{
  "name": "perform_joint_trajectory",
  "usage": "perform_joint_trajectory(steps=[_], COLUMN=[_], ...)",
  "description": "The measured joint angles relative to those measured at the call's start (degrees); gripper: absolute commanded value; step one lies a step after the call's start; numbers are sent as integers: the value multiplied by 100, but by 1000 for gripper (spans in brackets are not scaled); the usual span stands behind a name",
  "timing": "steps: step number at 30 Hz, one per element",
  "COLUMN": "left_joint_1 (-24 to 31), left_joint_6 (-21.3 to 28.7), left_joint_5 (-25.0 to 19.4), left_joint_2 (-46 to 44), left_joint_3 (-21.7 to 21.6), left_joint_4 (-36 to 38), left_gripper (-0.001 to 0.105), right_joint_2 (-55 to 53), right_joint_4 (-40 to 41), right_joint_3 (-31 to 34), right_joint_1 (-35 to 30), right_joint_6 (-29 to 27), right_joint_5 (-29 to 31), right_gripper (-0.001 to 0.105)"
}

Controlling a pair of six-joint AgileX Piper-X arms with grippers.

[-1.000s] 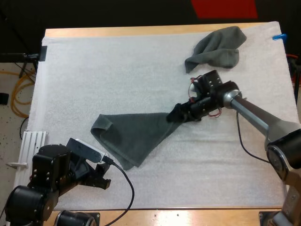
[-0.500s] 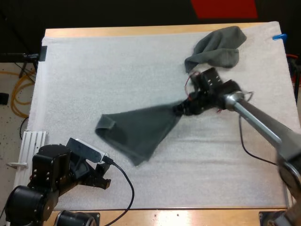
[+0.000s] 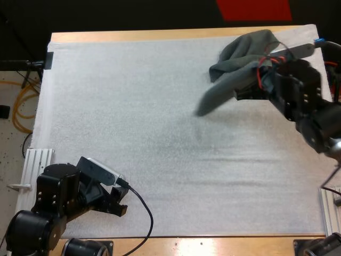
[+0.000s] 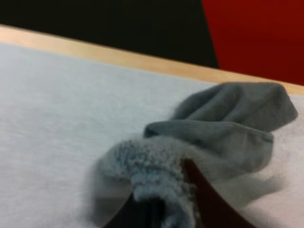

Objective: Pick towel from pile fold and stack

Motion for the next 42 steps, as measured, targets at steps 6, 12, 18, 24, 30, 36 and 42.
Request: perform_joint_trajectory(steps=[6, 12, 18, 24, 30, 36, 42], left_joint_1=[0, 0, 0, 0, 0, 0, 0], left_joint_6=[-40, -78, -78, -78, -78, -78, -78], left_joint_5=[-2, 126, 127, 152, 170, 170, 170], left_joint_2=[0, 0, 0, 0, 0, 0, 0], left_joint_3=[0, 0, 0, 0, 0, 0, 0], left_joint_4=[0, -26, -86, -46, -202, -214, -214], left_gripper=[62, 62, 62, 62, 62, 62, 62], right_joint_2=[122, 435, 1500, 1924, 1763, 1763, 1790], right_joint_4=[155, -68, -675, -295, 230, 1022, 1269], right_joint_3=[-14, -14, -14, -14, -35, -50, 63], right_joint_1=[535, 953, 969, 740, 674, 439, 586], right_joint_6=[29, 65, 110, 110, -77, -108, 226], right_joint_5=[-315, -352, -182, 233, 529, 397, -1026], right_gripper=[1, 1, 1, 23, 88, 68, 62])
